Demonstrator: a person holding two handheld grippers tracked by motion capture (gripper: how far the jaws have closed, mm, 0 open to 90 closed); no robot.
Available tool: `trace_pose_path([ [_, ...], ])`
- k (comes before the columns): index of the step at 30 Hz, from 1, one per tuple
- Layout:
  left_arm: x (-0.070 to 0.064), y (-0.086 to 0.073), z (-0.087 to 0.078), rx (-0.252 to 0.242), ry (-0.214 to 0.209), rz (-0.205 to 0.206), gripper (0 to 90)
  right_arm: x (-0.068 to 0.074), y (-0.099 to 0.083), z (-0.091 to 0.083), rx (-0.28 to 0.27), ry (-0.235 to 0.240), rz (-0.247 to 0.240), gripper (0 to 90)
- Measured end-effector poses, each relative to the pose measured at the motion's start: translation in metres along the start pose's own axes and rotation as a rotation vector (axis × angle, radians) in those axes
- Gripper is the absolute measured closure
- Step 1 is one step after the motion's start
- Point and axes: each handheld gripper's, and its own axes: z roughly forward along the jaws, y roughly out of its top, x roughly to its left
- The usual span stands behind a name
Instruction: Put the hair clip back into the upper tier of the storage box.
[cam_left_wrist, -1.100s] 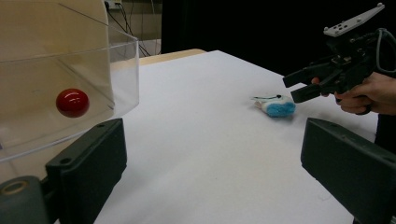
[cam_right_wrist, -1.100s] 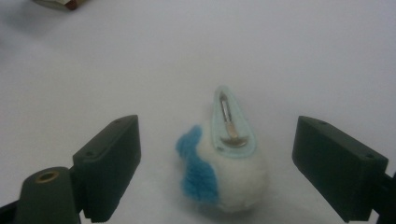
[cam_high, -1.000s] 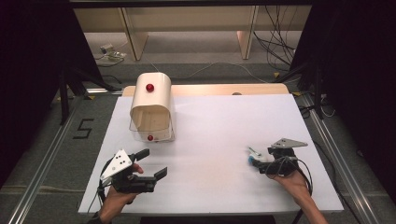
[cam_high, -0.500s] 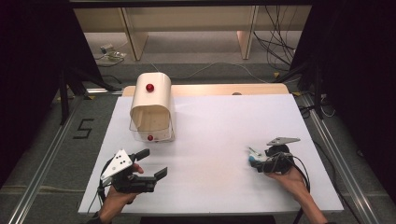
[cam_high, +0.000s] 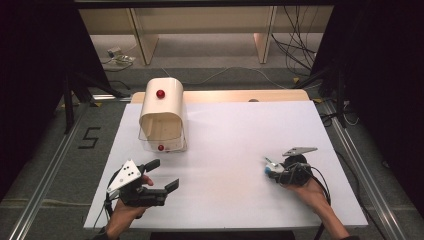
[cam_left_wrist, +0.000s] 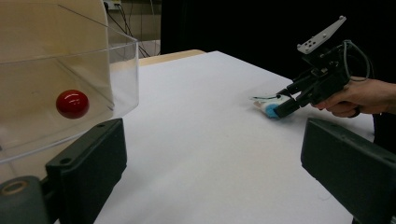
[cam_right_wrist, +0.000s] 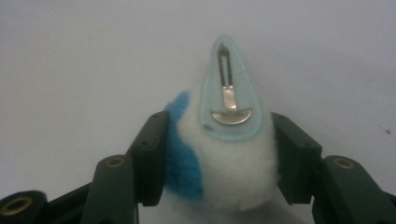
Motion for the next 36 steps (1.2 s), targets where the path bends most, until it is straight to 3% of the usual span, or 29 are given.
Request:
trace_pose_path([
  [13, 0.000, 0.000, 0.000, 0.001, 0.003, -0.001, 6.7, 0.010, 0.009, -0.015, -0.096, 0.001, 0.001, 46.4],
  [21, 0.000, 0.000, 0.000, -0.002, 0.010, 0.000, 6.6, 0.018, 0.018, -0.027, -0.181, 0.042, 0.019, 46.4],
  [25, 0.000, -0.001, 0.001, -0.001, 0.015, -0.001, 6.6, 0.026, 0.026, -0.034, -0.219, 0.058, -0.001, 46.5],
  [36, 0.000, -0.001, 0.001, -0.002, 0.015, -0.001, 6.6, 0.039, 0.046, -0.040, -0.250, 0.083, -0.042, 46.4],
])
